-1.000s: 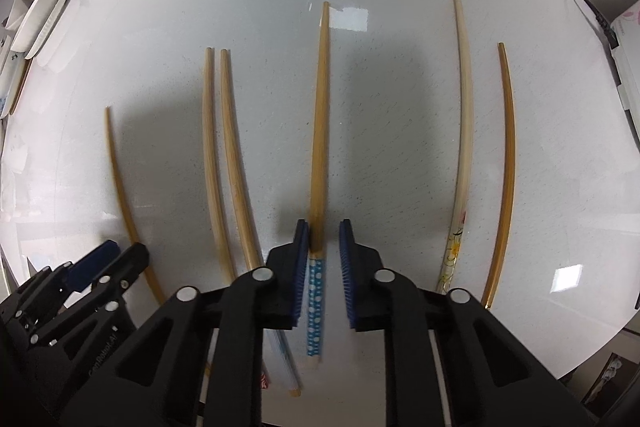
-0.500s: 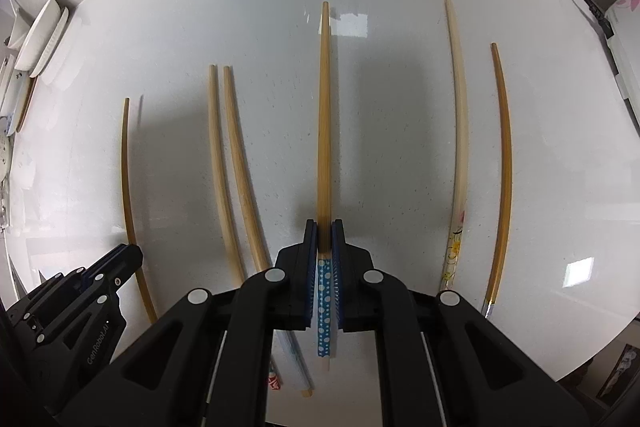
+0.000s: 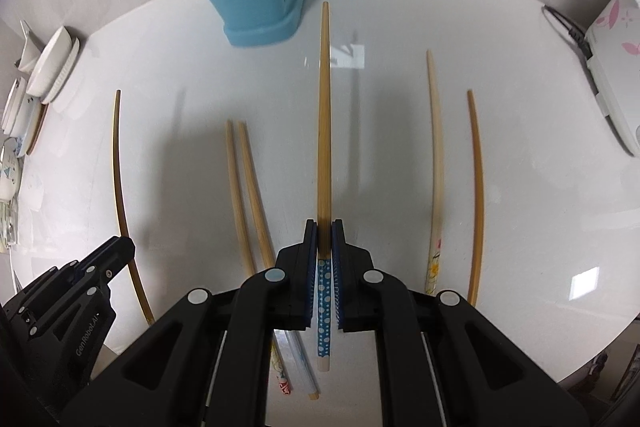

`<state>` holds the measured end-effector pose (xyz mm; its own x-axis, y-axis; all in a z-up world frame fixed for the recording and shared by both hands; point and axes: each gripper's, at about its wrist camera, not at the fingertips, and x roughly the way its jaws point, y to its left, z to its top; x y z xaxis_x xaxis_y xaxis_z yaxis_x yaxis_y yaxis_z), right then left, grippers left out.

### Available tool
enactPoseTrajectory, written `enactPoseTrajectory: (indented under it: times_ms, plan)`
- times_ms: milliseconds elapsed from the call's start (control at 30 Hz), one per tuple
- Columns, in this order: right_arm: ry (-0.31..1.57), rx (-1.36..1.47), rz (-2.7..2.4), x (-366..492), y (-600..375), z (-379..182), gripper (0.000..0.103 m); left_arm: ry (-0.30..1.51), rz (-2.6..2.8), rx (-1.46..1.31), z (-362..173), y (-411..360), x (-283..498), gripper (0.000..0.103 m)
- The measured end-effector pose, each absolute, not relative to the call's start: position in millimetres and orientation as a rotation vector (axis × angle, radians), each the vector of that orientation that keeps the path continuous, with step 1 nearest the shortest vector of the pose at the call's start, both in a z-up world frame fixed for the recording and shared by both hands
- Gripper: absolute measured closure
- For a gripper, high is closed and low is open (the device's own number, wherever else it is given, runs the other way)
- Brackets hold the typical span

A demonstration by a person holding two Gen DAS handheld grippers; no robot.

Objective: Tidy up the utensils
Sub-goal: 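Grasp a blue-patterned chopstick with the right tool while the left grasps a plain one, then lift both held chopsticks and carry them above the blue holder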

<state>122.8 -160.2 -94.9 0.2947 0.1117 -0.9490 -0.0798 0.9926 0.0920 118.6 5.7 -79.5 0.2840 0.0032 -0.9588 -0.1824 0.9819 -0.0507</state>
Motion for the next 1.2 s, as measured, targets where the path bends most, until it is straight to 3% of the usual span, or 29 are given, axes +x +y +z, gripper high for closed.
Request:
enactPoseTrajectory:
  times_ms: [1200]
  plan:
    - [0.807, 0.088, 0.153, 175, -160, 12, 0.096, 0.735, -0.040, -0.181, 37, -9, 203, 0.097]
